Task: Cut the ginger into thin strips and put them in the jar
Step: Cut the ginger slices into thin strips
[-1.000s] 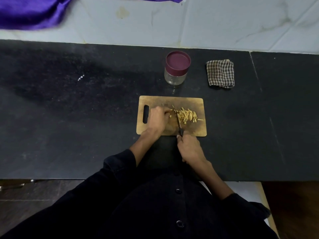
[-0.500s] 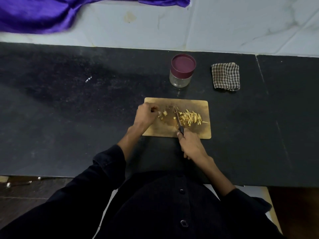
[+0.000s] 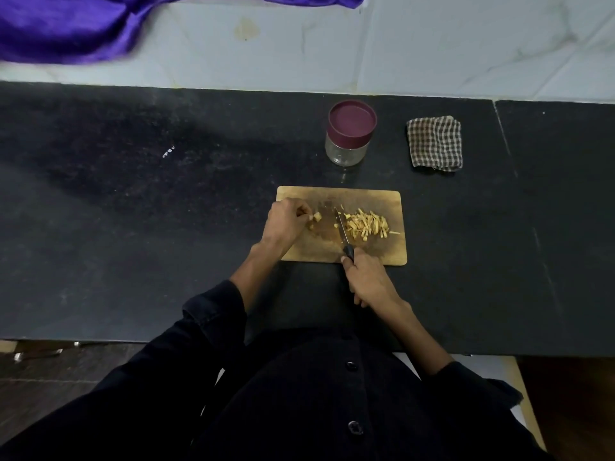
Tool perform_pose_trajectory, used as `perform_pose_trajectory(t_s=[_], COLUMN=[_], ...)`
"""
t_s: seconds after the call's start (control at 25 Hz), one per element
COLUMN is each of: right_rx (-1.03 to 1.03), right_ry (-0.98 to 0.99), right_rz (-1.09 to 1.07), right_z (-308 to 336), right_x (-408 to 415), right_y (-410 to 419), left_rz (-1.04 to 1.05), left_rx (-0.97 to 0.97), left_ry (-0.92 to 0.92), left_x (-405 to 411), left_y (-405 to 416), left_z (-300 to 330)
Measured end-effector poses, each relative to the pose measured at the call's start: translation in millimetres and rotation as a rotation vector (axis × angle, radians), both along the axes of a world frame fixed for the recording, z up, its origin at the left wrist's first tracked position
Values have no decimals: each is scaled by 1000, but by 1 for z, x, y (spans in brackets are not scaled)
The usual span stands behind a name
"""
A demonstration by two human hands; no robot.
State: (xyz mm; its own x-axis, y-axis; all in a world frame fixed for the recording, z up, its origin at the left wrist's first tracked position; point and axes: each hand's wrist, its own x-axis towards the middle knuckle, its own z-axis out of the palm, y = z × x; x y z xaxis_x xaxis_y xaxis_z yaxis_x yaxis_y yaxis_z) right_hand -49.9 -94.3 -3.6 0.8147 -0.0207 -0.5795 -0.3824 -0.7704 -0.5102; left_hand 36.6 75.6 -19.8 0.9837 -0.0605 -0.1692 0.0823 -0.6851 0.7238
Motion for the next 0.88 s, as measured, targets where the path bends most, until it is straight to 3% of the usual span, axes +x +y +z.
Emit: perform_pose_trajectory(t_s=[0.24, 0.64, 0.88], right_rx=[12, 2, 6], right_ry=[0, 19, 13], right_rz=[-3, -1, -3], right_z=[-1, -1, -1], right_x=[0, 1, 0], right_y=[-1, -1, -1], left_rz=[100, 163, -2], left_rx=[-133, -77, 6], left_ry=[94, 18, -27], left_x=[6, 2, -4], left_y=[-10, -15, -17], left_z=[4, 1, -2])
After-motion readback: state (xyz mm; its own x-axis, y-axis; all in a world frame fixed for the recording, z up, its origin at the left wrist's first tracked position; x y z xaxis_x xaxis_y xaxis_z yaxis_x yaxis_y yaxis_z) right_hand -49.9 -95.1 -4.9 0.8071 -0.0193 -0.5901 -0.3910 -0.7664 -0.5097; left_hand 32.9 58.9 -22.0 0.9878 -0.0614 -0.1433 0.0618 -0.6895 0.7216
